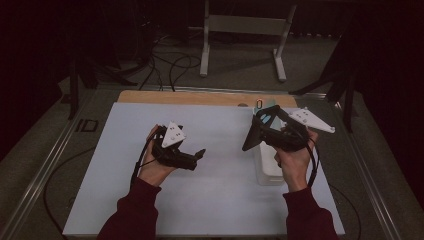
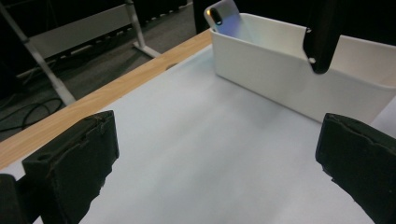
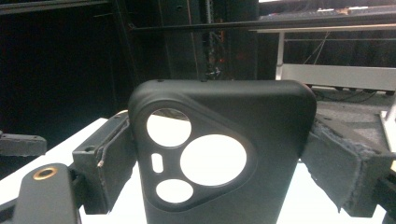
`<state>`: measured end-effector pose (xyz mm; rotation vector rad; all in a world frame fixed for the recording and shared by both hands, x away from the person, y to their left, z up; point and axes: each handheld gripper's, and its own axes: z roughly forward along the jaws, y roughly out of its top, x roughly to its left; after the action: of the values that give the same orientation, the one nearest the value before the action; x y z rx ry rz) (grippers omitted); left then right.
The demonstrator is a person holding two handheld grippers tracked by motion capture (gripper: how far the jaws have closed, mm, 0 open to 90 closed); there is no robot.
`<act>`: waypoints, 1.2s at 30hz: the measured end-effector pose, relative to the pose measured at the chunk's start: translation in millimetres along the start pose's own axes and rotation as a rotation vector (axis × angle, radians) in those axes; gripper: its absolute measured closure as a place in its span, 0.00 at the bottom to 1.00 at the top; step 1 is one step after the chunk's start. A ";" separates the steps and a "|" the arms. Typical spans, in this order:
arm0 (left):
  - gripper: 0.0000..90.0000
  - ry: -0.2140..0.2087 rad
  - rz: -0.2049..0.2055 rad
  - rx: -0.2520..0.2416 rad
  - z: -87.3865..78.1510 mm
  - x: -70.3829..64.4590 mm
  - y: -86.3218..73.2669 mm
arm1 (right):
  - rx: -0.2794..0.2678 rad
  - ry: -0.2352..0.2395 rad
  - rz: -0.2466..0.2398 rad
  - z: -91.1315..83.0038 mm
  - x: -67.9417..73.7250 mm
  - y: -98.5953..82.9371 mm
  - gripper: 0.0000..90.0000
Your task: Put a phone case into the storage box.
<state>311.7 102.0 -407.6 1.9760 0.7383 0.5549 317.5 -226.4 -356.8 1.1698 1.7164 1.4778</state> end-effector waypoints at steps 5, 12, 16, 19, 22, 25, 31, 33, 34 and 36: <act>0.00 0.029 0.000 0.004 -3.2 6.7 -5.2 | 0.000 -0.016 -0.004 2.4 -5.2 2.1 0.16; 0.00 0.057 -0.011 -0.007 -10.6 16.0 -10.4 | 0.000 -0.048 -0.007 6.3 -13.7 2.6 0.16; 0.00 0.073 -0.023 -0.013 -15.4 20.9 -14.0 | -0.004 -0.083 -0.011 7.8 -17.9 3.3 0.16; 0.00 0.085 -0.030 -0.015 -19.3 25.2 -18.4 | -0.005 -0.109 -0.003 10.8 -23.3 4.1 0.16; 0.00 0.090 -0.030 -0.012 -22.8 27.7 -23.3 | 0.001 -0.119 -0.011 13.3 -25.6 4.2 0.16; 0.00 0.094 -0.032 -0.011 -25.6 29.5 -27.3 | 0.013 -0.134 -0.018 16.2 -28.0 3.6 0.16; 0.00 0.116 -0.039 -0.022 -33.7 34.9 -34.5 | 0.018 -0.152 -0.014 19.5 -32.7 3.8 0.16; 0.00 0.127 -0.032 -0.043 -39.9 36.1 -40.0 | 0.027 -0.170 -0.018 21.5 -35.4 4.6 0.16; 0.00 0.129 -0.031 -0.045 -41.7 36.3 -42.0 | 0.028 -0.173 -0.021 21.9 -36.7 4.8 0.16; 0.00 0.131 -0.035 -0.050 -45.5 37.1 -46.2 | 0.028 -0.183 -0.016 22.4 -39.3 5.1 0.16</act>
<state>296.5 173.4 -423.5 1.8903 0.8297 0.6803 355.6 -251.1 -361.0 1.2619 1.6224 1.2991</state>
